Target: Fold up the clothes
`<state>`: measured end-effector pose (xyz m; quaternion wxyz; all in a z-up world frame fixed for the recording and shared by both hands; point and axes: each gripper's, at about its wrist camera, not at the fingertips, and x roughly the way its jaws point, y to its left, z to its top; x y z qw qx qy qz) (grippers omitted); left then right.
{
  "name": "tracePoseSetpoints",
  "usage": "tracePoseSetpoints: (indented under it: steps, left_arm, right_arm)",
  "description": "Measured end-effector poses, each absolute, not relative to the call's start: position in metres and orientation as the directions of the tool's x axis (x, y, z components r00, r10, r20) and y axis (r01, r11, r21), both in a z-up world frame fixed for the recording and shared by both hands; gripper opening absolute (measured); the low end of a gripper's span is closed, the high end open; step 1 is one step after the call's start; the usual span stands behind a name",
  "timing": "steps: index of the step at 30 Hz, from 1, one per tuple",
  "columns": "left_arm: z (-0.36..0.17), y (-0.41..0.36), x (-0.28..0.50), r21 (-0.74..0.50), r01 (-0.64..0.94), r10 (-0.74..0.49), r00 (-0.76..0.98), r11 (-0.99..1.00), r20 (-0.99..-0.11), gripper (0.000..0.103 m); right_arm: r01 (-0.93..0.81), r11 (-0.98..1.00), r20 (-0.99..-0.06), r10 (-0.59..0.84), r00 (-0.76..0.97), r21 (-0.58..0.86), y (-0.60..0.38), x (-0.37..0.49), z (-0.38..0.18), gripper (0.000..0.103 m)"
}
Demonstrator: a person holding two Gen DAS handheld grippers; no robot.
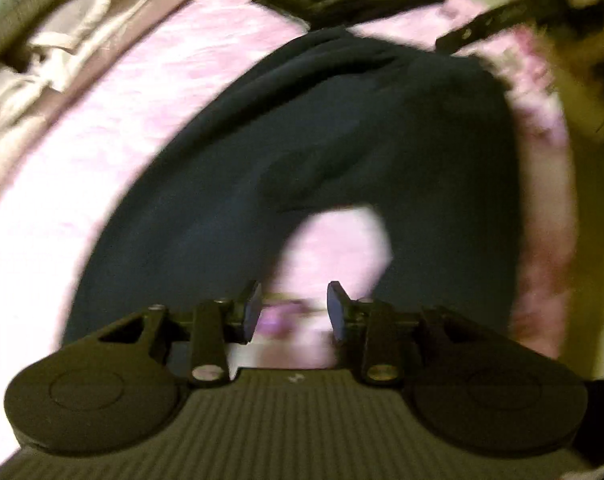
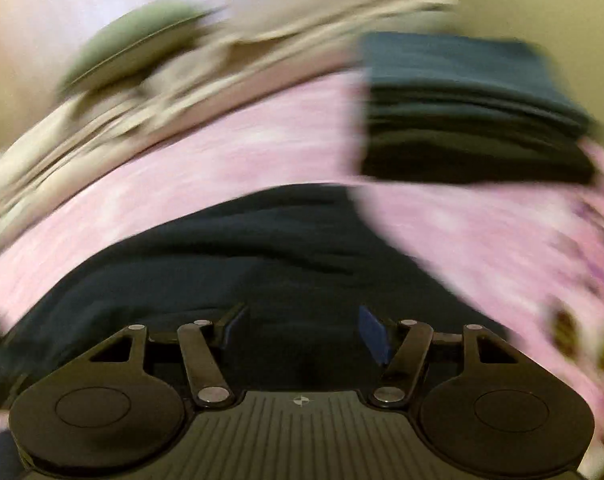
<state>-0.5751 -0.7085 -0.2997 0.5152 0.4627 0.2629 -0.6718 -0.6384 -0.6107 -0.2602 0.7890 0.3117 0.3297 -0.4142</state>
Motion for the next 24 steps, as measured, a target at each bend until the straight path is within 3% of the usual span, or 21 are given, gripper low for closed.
tracePoseSetpoints:
  steps: [5,9,12,16,19,21,24]
  left_arm:
    - [-0.343,-0.715,-0.588,0.285,0.813,-0.483,0.005,-0.509,-0.876,0.031]
    - [-0.344,-0.708,-0.594,0.331,0.774,-0.551,-0.029,-0.540,-0.834,0.027]
    - [-0.326,-0.705,-0.589,0.120,0.842,-0.512,-0.201,-0.526,-0.835,0.031]
    - [-0.331,-0.729,-0.575,-0.297,0.879,-0.391,-0.439,-0.373,-0.809,0.032]
    - [-0.341,-0.754,-0.565,-0.462,0.865,-0.386,-0.500,-0.193,-0.775,0.035]
    - [-0.354,-0.771,-0.562,-0.552,0.831,-0.385,-0.534,-0.074,-0.753,0.040]
    - [-0.370,-0.789,-0.567,-0.604,0.797,-0.375,-0.554,0.018,-0.743,0.039]
  right_arm:
    - [0.684,0.719,-0.833,-0.299,0.466,0.125,-0.623,-0.551,-0.280,0.064]
    - [0.736,0.667,-0.871,-0.291,0.395,0.111,-0.637,-0.535,-0.296,0.064]
    - [0.800,0.595,-0.886,-0.328,0.328,0.076,-0.635,-0.546,-0.296,0.064]
    - [0.854,0.519,-0.910,-0.346,0.231,0.019,-0.631,-0.567,-0.297,0.064]
    - [0.876,0.480,-0.908,-0.352,0.226,0.032,-0.633,-0.588,-0.292,0.065]
    - [0.883,0.467,-0.896,-0.372,0.242,0.045,-0.635,-0.602,-0.288,0.080]
    - [0.891,0.449,-0.875,-0.404,0.267,0.065,-0.645,-0.623,-0.286,0.081]
